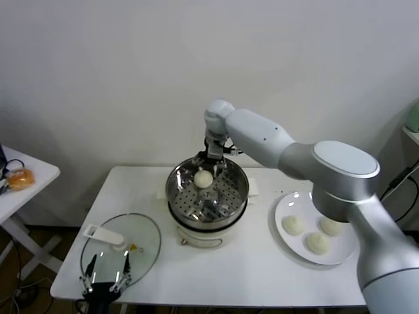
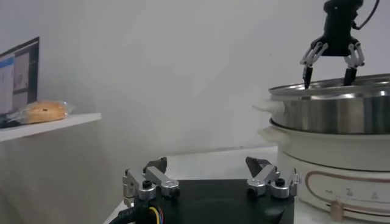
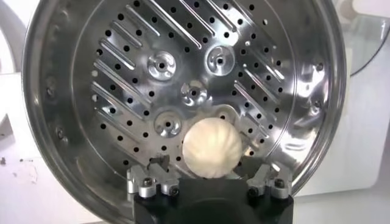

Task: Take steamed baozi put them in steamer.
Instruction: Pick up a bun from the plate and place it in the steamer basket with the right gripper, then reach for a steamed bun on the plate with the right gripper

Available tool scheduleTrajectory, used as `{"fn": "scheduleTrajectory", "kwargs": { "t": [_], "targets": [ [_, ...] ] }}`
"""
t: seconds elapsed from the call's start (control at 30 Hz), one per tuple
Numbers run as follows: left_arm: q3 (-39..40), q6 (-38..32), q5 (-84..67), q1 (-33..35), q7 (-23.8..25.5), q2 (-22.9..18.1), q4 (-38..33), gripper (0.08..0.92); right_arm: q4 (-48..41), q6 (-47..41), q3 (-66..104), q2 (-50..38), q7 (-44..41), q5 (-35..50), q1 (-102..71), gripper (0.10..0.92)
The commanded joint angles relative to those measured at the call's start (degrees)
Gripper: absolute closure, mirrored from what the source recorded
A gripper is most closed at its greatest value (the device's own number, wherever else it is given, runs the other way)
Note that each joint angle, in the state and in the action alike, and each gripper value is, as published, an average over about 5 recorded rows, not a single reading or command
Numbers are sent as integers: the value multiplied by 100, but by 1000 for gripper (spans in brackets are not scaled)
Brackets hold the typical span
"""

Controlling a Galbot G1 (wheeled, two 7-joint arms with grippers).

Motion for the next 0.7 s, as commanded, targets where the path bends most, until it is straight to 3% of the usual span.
{"fn": "scheduleTrajectory", "kwargs": {
  "t": [0.03, 0.2, 0.4, 0.53, 0.7],
  "targets": [
    [3, 20, 9, 8, 3, 12, -32, 177, 311, 281, -81, -351, -37, 368, 194, 222],
    [-3, 37, 15, 48, 1, 14, -63, 177, 649, 152, -913, -979, -273, 1794, 950, 230],
    [-15, 60, 26, 88, 1, 17, -83, 177, 1046, -1585, -2728, -1901, -281, 4176, 2174, 218],
    [-17, 79, 28, 74, 2, 18, -64, 177, 1474, -2675, -3598, -2605, -196, 4348, 2661, 204],
    [7, 100, 34, 53, 6, -1, -58, 177, 2634, -3820, -4423, -3477, 197, 4177, 3065, 203]
  ]
}}
